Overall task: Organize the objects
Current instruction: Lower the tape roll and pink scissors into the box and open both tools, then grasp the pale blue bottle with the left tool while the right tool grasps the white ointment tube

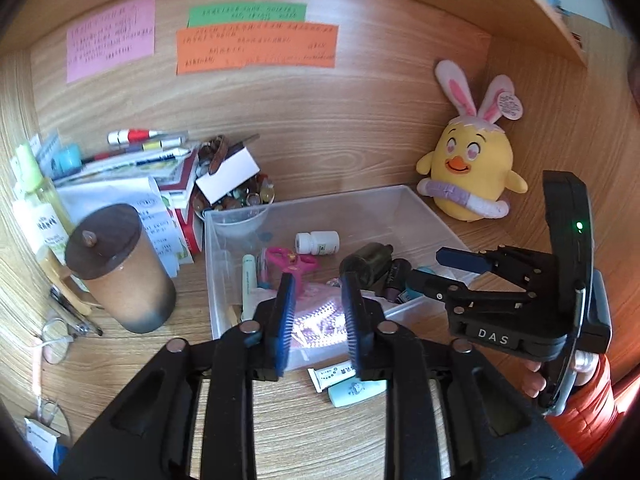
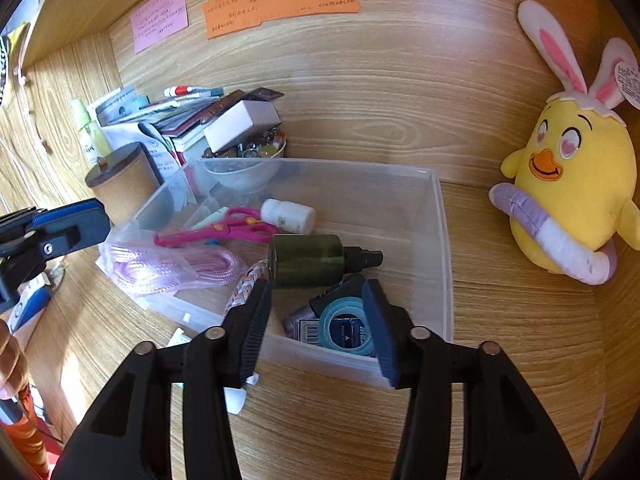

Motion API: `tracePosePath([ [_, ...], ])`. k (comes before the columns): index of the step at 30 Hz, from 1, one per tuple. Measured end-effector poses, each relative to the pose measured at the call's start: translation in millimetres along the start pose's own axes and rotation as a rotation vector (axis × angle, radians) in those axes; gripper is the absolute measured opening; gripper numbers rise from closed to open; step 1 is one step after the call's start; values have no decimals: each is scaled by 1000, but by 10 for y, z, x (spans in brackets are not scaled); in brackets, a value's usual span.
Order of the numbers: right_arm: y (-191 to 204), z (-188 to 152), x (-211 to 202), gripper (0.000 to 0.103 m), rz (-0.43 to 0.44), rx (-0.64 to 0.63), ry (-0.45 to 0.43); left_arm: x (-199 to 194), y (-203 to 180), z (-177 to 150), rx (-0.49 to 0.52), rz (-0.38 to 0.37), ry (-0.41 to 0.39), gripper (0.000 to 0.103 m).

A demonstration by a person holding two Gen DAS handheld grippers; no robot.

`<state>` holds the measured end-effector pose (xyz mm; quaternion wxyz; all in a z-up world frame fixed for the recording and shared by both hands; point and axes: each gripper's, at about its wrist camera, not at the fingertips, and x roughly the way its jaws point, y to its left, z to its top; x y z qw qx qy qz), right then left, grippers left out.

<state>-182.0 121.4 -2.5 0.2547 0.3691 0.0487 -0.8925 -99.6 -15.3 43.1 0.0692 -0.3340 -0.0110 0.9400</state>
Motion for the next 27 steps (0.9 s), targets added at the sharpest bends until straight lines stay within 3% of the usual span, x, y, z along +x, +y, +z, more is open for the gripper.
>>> tracePosePath([
  [3,-6,-18,-90,52,8,6,-13,-100,-55,-32,20,14,-26,50],
  [6,8,-49,-197,55,4,-5,-28,-169,-107,-85,41,27,-40,63],
  [12,37,-149,-411,62,1,-36,-58,-168,-200,-289,55,59,-10,95],
  [16,12,-249,-487,64,-9,-40,-58,-4,-290,-447,71,60,56,98],
  [23,-106,-437,-522,64,-38,-37,-31,552,-372,-668,35,58,240,98],
  [27,-203,-524,-511,64,-46,-20,-9,748,-434,-689,14,53,292,98],
])
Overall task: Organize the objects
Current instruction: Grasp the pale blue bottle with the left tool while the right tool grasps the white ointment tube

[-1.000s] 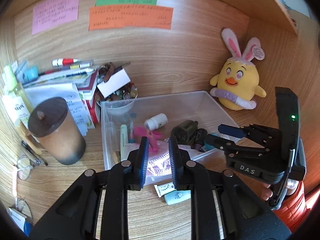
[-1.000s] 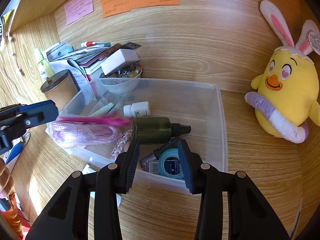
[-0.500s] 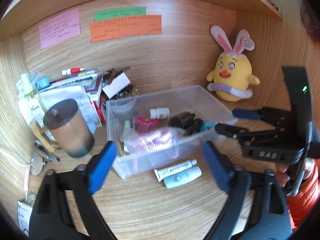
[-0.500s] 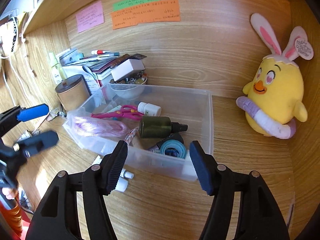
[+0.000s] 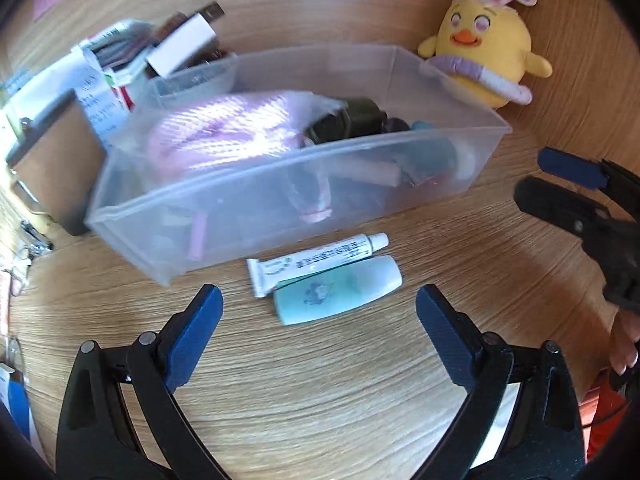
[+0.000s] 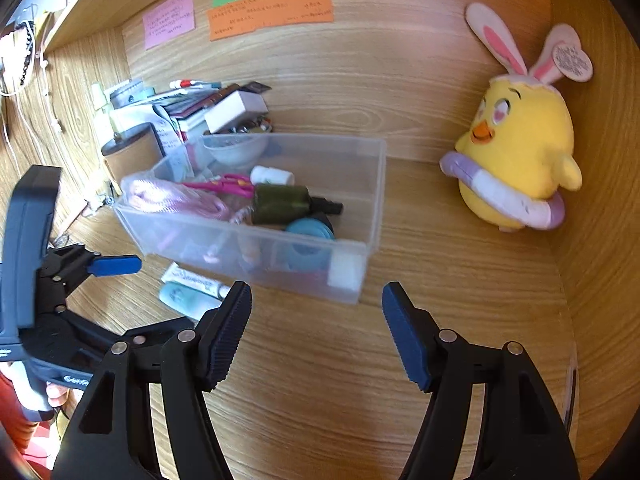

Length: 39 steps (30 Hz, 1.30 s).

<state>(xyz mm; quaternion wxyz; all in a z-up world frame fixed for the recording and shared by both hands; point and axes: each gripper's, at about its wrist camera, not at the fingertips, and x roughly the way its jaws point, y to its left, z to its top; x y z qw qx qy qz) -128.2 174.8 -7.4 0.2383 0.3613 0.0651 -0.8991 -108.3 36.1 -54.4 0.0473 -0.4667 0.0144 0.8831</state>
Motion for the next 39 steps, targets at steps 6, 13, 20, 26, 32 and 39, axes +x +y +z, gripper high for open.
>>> tracePosePath([
  [6,-41,-65,66,65,10,11,26,142,-120,51,-2,46,13,98],
  [13,85,-67,148,65,23,-26,47,228,-26,12,-43,47,30,88],
  [20,284,-41,253,65,38,-82,69,113,127,-93,-37,18,9,72],
  [26,563,0,453,64,85,-153,116,-49,459,-297,-78,17,-9,72],
  [32,881,40,714,64,110,-242,158,-212,764,-463,-124,17,-32,72],
  [39,1015,25,907,36,102,-264,202,-360,862,-550,-131,7,-86,72],
])
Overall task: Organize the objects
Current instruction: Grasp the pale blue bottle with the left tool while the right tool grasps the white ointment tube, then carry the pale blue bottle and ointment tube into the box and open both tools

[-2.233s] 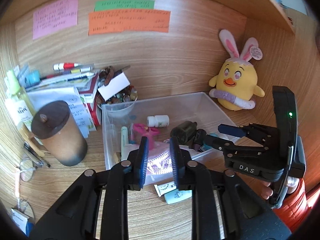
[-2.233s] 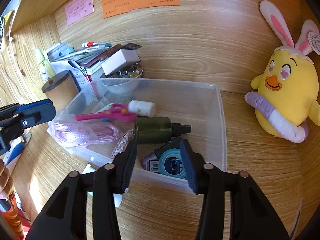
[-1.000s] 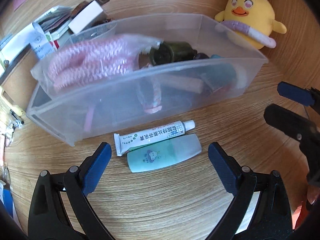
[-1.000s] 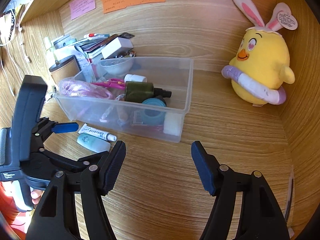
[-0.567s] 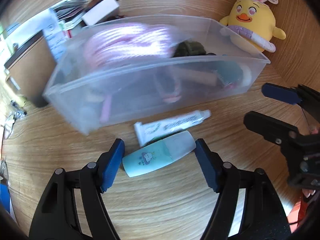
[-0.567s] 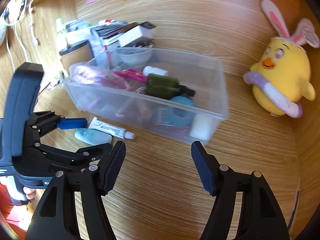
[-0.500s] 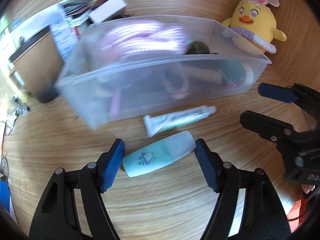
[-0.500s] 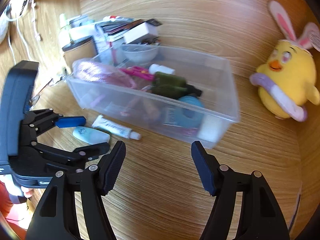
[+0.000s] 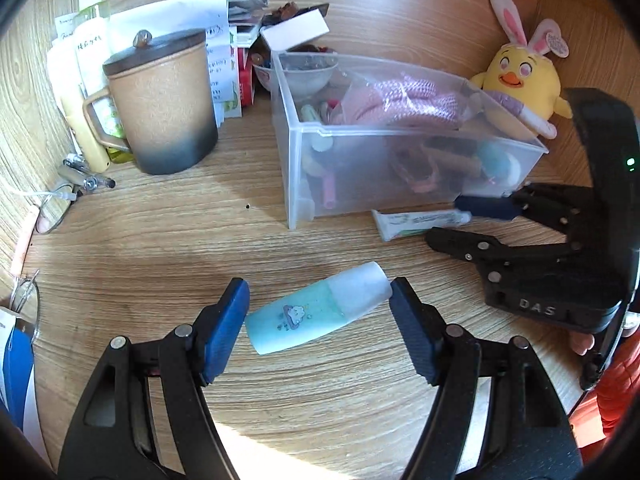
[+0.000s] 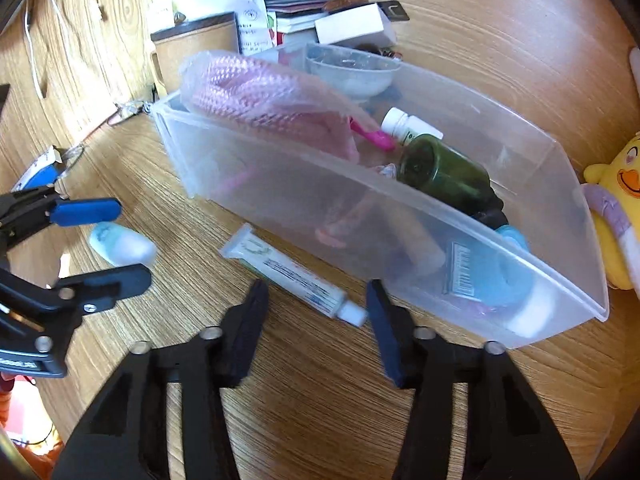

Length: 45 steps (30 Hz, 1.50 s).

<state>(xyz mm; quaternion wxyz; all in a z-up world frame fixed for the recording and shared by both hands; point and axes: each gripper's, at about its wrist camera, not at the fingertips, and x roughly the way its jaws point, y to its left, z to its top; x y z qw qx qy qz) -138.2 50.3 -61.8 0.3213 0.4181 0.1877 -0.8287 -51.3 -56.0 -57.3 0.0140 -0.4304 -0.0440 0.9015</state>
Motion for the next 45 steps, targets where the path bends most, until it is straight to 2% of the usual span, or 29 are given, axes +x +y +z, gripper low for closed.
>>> tracePosePath([
  [2,4,-22,-32,26,31,1,7,-81,-23,39,9,-4,-11,72],
  [4,32,-59,-98,23,49,-17,7,-76,-22,51,14,-7,-22,72],
  [9,126,-82,-187,24,84,-64,28,-98,21,49,3,-25,-35,72],
  [20,271,60,24,25,97,-103,44,-237,-55,105,2,-27,-82,72],
  [22,282,19,-1,17,95,-98,31,-265,-75,129,8,-28,-94,72],
  [24,278,-27,-33,15,108,-86,28,-294,-105,159,14,-28,-105,72],
  [36,-126,-184,-762,15,99,76,-168,-508,-328,402,42,-31,-191,72],
  [45,-427,-73,-1207,15,20,167,-321,-697,-463,712,67,-7,-285,72],
])
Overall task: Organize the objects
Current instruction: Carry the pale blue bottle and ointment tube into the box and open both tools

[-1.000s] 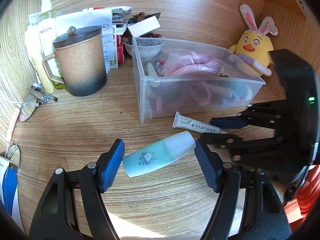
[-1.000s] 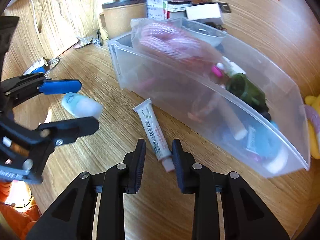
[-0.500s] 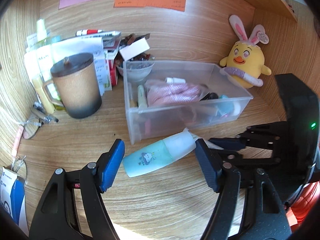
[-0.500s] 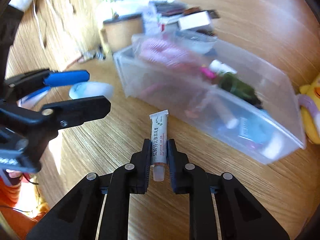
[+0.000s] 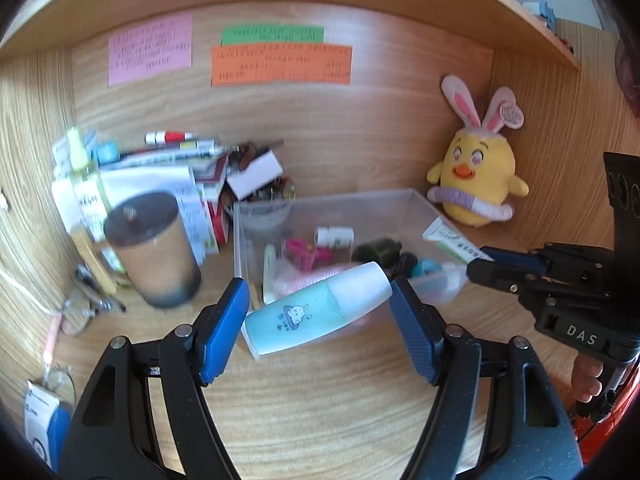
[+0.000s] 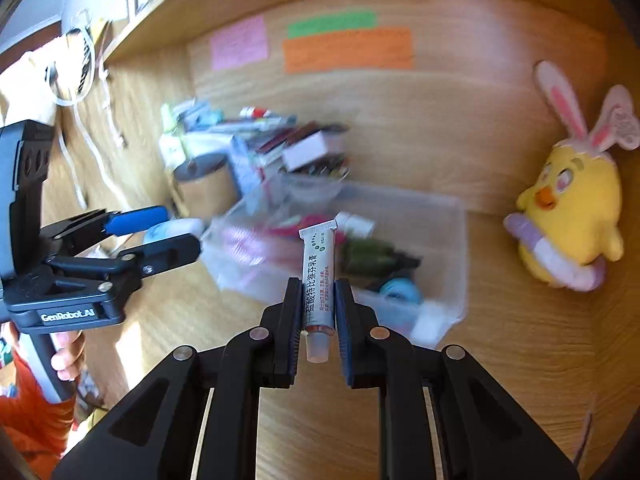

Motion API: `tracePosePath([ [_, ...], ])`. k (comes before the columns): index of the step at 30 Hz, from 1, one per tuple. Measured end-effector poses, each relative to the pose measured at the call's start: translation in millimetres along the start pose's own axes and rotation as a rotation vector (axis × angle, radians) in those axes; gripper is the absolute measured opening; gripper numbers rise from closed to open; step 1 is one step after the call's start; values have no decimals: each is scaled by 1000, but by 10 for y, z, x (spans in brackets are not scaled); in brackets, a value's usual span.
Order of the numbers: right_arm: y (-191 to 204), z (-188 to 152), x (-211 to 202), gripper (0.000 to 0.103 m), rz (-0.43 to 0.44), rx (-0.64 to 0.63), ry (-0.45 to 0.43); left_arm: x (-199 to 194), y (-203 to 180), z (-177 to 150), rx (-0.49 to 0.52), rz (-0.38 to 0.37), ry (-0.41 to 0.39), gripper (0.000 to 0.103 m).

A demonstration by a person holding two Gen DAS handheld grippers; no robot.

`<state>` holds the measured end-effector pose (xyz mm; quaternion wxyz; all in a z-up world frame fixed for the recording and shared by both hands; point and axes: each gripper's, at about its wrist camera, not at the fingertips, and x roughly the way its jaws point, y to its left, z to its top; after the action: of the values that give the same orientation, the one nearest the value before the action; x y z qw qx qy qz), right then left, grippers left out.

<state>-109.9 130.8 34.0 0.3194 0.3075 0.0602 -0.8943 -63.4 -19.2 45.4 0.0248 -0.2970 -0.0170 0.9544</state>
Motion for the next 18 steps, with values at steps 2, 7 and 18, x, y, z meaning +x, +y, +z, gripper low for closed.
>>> tracePosePath([
  [2,-37,78,-21,15,-35,-8,-28,10,-6,89,-10,16,-14,72],
  [7,-93,184,2,15,-51,-3,-45,136,9,263,-21,-1,-16,72],
  [18,-257,201,694,15,-92,29,82,811,102,379,-55,-5,118,72],
])
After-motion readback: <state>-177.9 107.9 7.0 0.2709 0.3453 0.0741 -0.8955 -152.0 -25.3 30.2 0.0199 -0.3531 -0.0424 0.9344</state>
